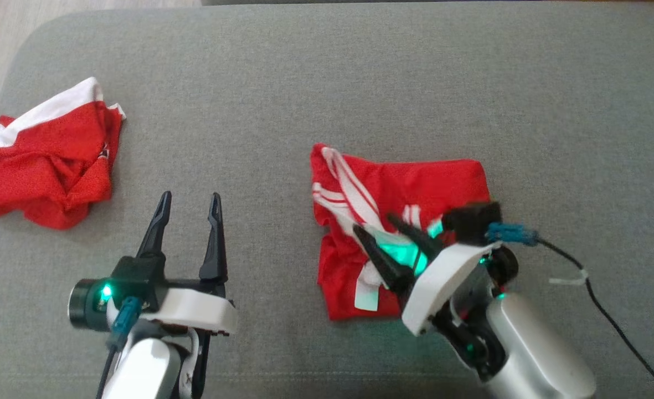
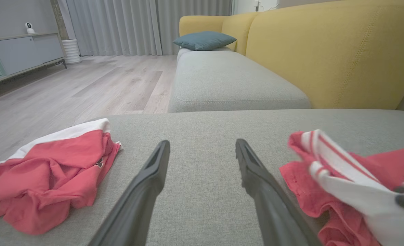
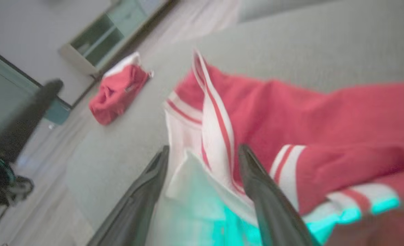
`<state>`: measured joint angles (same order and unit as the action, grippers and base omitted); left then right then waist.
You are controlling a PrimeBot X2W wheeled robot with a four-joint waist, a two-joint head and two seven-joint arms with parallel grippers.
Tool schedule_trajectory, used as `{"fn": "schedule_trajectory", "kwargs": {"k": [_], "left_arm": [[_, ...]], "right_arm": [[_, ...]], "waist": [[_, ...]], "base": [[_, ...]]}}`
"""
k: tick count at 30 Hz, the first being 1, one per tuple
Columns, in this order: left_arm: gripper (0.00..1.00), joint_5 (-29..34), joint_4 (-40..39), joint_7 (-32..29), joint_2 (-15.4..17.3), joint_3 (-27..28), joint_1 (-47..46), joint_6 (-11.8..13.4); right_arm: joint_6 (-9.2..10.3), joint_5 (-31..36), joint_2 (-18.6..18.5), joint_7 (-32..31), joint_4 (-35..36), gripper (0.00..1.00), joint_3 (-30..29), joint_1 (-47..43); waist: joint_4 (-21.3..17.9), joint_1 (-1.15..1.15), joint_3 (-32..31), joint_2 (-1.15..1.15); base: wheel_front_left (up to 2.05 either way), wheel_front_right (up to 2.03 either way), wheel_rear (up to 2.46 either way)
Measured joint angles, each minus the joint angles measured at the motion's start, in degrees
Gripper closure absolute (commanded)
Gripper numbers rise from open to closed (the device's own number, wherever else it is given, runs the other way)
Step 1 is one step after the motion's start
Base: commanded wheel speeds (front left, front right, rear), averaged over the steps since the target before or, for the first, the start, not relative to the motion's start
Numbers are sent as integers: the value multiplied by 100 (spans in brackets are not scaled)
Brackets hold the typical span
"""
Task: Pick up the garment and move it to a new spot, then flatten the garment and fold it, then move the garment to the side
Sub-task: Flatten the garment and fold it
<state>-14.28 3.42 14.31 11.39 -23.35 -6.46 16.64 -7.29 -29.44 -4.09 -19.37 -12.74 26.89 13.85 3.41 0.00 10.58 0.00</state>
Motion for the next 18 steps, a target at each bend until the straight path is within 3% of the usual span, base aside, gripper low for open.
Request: {"fn": "schedule_trajectory", "kwargs": {"k": [5,9,14,18], "left_arm": [[0,1,13,0,1,3,1,2],[0,1,23,0,5,9,1,10],[0,3,8,0,42,36,3,75],[0,10,-27,0,87,49,5,111]], "right_arm": [[0,-334,3,1384,412,0,-4,355],[0,-200,-14,1928,721,0,-433,396],[0,642,-328,2096,1099,0,-1452,243],[0,1220,-566,2080,1314,0,-2268,-378]], "waist": [[-75,0,-5,0],[-153,0,-23,0],[-289,0,-34,0],[-399,0,-37,0]], "base": [[0,0,0],[0,0,0],[0,0,0],[0,0,0]]}}
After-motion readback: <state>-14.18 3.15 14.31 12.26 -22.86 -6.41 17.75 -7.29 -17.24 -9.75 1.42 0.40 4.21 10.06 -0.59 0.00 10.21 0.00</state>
